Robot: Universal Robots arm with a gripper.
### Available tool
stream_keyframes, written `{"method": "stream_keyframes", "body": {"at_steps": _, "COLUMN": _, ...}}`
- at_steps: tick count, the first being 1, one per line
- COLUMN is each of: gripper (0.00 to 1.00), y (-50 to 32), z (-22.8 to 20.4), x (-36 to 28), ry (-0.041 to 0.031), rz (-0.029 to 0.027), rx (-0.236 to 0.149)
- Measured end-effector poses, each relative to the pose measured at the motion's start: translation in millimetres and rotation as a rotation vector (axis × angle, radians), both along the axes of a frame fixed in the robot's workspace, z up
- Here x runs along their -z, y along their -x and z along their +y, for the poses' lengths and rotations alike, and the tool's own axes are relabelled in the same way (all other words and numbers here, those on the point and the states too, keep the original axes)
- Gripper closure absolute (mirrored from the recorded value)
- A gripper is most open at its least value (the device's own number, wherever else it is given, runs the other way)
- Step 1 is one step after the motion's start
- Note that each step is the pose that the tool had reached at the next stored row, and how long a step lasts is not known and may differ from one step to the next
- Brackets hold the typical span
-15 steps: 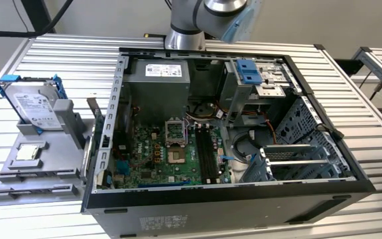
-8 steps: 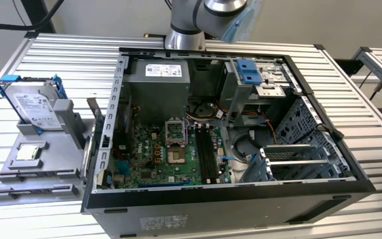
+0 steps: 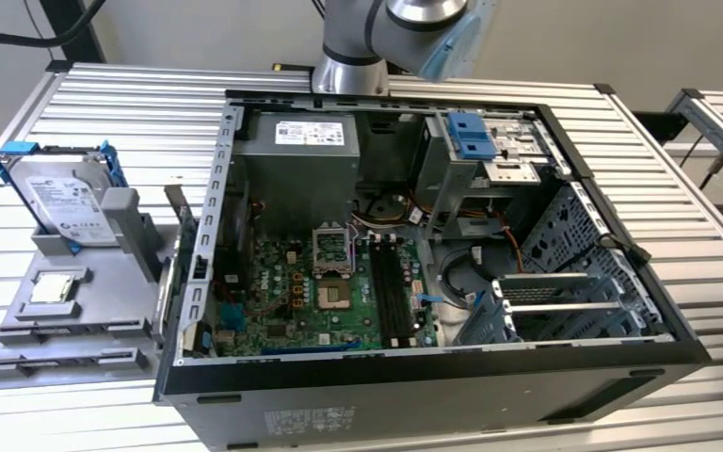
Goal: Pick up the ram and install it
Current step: 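Pick up the ram and move it above insertion slot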
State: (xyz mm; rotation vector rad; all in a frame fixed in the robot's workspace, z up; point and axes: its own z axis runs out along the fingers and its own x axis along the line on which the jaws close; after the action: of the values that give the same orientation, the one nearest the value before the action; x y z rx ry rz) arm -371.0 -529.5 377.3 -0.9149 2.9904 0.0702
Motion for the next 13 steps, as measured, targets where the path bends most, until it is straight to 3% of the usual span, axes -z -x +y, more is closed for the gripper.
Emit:
{"method": "stream_keyframes", "body": {"at_steps": 6, "gripper": 1.00, "y": 0.0, "z": 0.5, "x": 0.0, "ry": 0.0003, "rz": -0.0067, "rx": -0.072}}
{"method": "stream_keyframes", "body": {"at_steps": 13, "gripper": 1.00, "y": 0.2, "z": 0.8, "x": 0.0, "ry": 0.0005, "rz": -0.0068, "rx": -0.175}}
